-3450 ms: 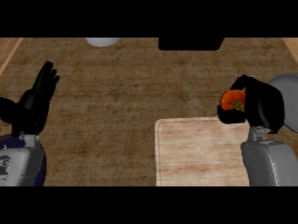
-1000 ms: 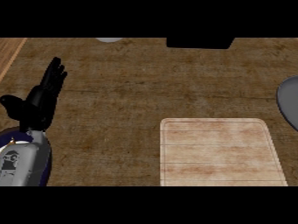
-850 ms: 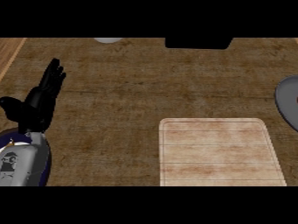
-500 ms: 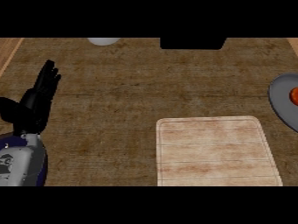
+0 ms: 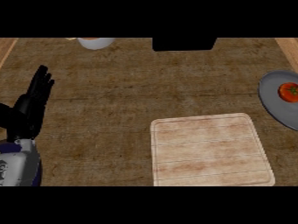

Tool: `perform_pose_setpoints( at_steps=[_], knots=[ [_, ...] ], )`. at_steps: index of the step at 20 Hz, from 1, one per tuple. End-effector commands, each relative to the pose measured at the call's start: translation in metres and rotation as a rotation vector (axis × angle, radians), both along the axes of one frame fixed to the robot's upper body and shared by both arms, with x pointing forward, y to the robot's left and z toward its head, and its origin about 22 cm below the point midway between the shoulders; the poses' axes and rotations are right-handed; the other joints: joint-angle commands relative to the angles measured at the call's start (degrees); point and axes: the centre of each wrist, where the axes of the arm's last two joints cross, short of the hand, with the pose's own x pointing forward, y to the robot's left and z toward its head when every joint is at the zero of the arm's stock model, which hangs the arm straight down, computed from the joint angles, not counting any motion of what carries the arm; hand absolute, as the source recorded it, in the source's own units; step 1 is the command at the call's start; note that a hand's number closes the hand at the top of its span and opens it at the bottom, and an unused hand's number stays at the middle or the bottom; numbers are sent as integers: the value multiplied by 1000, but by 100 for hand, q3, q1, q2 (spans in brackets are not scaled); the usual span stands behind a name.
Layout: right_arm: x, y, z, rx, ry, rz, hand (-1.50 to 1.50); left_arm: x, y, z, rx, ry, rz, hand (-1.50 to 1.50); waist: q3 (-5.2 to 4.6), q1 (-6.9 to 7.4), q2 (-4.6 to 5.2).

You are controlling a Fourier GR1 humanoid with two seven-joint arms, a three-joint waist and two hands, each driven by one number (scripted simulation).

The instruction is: Pick the tomato from the cutting board and place it in the pan

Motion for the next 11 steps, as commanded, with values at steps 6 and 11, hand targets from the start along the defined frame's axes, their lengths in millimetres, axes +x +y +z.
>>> perform_pose_setpoints(
  at_steps=[6, 11],
  knots=[
    [-73, 16, -13, 28, -12, 43, -150, 4, -6, -4, -17, 30, -11, 0, -10, -49, 24],
    [-81, 40, 24, -39, 43, 6, -150, 11, -1, 12, -17, -11, -11, 0, -4, 40, 50]
  ],
)
